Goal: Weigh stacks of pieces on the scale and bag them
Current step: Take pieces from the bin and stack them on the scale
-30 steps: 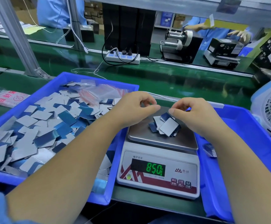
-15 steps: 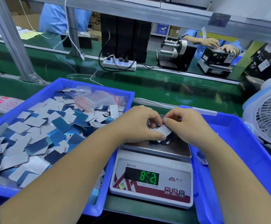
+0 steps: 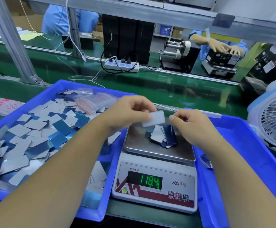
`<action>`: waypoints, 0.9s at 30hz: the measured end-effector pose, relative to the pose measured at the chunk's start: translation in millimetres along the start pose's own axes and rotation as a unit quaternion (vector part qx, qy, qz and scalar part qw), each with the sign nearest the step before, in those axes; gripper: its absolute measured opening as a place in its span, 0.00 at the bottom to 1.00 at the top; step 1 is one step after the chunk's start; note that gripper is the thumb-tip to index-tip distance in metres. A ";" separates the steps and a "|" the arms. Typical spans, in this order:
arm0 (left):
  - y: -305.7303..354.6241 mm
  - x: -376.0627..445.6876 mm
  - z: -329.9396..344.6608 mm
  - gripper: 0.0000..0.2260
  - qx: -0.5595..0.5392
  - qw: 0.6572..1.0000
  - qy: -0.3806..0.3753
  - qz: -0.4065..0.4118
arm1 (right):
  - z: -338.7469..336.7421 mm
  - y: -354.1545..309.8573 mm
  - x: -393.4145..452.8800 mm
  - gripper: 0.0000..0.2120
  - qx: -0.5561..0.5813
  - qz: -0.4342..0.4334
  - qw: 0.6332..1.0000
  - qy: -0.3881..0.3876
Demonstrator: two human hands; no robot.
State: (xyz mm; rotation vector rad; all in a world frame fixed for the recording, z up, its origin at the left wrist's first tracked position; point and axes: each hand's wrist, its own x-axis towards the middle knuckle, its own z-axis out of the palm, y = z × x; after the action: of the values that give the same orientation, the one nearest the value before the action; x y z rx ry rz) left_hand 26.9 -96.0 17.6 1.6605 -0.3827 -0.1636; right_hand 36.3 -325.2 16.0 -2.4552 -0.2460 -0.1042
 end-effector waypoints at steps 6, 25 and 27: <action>-4.9 -8.9 -65.5 0.05 0.129 0.965 0.183 -0.133 | 2.0 0.2 -0.3 0.10 0.003 0.001 1.000 -0.008; 10.3 14.0 6.0 0.05 0.376 0.924 -0.003 -0.065 | -30.4 -5.6 0.9 0.11 -0.065 -0.011 0.989 -0.135; 13.9 17.0 17.8 0.12 0.419 0.901 -0.086 -0.078 | -33.8 -10.4 6.3 0.13 -0.122 -0.033 0.981 -0.149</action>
State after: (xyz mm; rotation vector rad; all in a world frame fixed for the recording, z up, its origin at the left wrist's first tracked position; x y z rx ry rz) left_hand 34.8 -119.6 30.9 2.5444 -0.4909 -0.2932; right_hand 39.9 -337.5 49.6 -2.7024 -0.4683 0.2195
